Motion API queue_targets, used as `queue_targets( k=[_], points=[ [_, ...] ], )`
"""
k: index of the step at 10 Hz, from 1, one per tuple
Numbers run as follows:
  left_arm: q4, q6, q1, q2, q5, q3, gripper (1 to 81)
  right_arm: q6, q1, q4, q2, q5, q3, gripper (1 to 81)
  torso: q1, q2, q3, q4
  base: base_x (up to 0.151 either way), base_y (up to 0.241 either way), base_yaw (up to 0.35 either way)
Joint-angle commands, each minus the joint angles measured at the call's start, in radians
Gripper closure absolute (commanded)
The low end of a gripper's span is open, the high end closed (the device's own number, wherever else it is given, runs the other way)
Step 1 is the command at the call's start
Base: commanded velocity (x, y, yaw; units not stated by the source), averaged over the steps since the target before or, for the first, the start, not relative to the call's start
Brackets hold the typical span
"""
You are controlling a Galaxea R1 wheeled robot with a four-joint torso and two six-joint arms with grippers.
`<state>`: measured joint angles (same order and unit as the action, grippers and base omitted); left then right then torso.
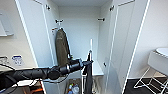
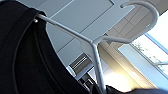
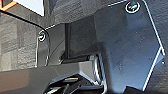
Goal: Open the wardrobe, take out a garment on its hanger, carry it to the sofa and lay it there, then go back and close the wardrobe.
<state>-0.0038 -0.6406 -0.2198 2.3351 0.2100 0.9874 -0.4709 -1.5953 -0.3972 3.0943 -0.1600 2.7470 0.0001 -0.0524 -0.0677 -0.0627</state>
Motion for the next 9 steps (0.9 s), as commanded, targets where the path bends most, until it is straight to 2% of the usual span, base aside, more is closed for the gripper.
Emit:
queue_targets(
  k=[1,9],
  points=[
    [0.035,0.015,0.151,-0.003,0.054,-0.026,81.1,0.003,0.039,0.001,0.003,0.039,-0.008,1.0,0.000,0.000,0.000,0.000,0.000,0.000,0.000],
    [0.045,0.012,0.139,0.006,0.075,-0.018,81.1,0.002,0.036,0.000,0.002,0.039,-0.008,1.0,0.000,0.000,0.000,0.000,0.000,0.000,0.000]
  ],
)
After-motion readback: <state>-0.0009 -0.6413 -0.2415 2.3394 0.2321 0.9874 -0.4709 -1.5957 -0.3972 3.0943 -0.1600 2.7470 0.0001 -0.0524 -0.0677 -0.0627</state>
